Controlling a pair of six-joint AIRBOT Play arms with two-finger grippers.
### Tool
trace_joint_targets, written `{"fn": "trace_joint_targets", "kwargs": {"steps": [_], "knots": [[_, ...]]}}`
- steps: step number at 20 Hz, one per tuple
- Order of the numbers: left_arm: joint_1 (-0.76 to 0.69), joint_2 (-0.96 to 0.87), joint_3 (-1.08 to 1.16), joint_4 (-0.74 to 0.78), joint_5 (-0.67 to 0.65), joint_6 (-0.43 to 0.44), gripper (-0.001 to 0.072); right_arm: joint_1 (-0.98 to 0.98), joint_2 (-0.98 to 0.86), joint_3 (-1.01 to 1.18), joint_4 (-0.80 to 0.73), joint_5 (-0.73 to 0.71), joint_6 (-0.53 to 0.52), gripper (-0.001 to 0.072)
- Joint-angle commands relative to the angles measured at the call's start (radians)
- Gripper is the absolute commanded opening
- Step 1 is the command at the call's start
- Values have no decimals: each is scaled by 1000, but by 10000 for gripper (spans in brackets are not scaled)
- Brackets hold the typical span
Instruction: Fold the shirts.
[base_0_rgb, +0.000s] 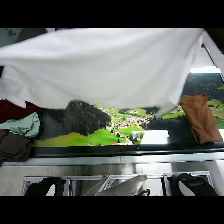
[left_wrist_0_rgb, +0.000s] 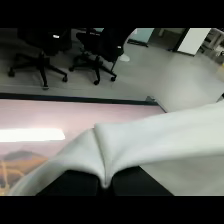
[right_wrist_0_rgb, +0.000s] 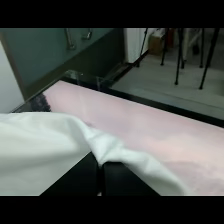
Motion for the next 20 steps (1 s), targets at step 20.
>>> {"fn": "trace_joint_targets", "kwargs": {"steps": [20], "knots": [[34,-983,-126,-8,41,140,252,43,-626,-775,245,328,-60,30]]}}
